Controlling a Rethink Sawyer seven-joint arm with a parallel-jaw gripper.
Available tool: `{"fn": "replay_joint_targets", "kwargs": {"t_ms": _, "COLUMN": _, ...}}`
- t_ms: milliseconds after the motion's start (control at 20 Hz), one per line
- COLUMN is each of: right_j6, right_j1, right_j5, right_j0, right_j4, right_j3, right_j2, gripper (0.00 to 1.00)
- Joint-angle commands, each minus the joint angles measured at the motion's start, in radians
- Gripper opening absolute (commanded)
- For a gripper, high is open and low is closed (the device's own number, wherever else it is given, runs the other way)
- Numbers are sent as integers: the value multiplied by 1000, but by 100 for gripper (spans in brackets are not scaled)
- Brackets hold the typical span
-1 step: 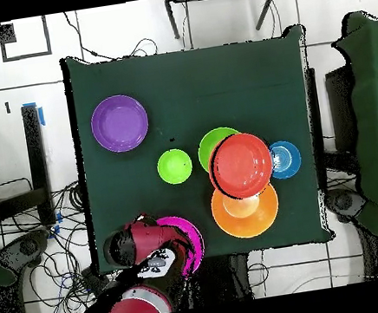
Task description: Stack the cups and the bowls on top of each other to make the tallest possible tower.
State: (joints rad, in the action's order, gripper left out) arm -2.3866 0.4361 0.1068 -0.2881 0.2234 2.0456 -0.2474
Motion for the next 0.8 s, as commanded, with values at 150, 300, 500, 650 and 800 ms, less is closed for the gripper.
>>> {"fn": "replay_joint_targets", "kwargs": {"t_ms": 150, "right_j6": -208, "right_j1": -31, "right_j5": -50, "right_j0": -52, "right_j4": 79, "right_j3": 5, "right_j2": 79, "gripper": 0}}
{"fn": "replay_joint_targets", "kwargs": {"t_ms": 300, "right_j6": -188, "right_j1": 1, "right_j5": -36, "right_j0": -9, "right_j4": 66, "right_j3": 22, "right_j2": 106, "gripper": 0}}
{"fn": "replay_joint_targets", "kwargs": {"t_ms": 500, "right_j6": -164, "right_j1": 91, "right_j5": 60, "right_j0": 2, "right_j4": 68, "right_j3": 36, "right_j2": 98, "gripper": 0}}
{"fn": "replay_joint_targets", "kwargs": {"t_ms": 650, "right_j6": -139, "right_j1": 150, "right_j5": 141, "right_j0": 17, "right_j4": 65, "right_j3": 26, "right_j2": 100, "gripper": 0}}
{"fn": "replay_joint_targets", "kwargs": {"t_ms": 800, "right_j6": -132, "right_j1": 213, "right_j5": 267, "right_j0": -2, "right_j4": 60, "right_j3": -7, "right_j2": 64, "gripper": 0}}
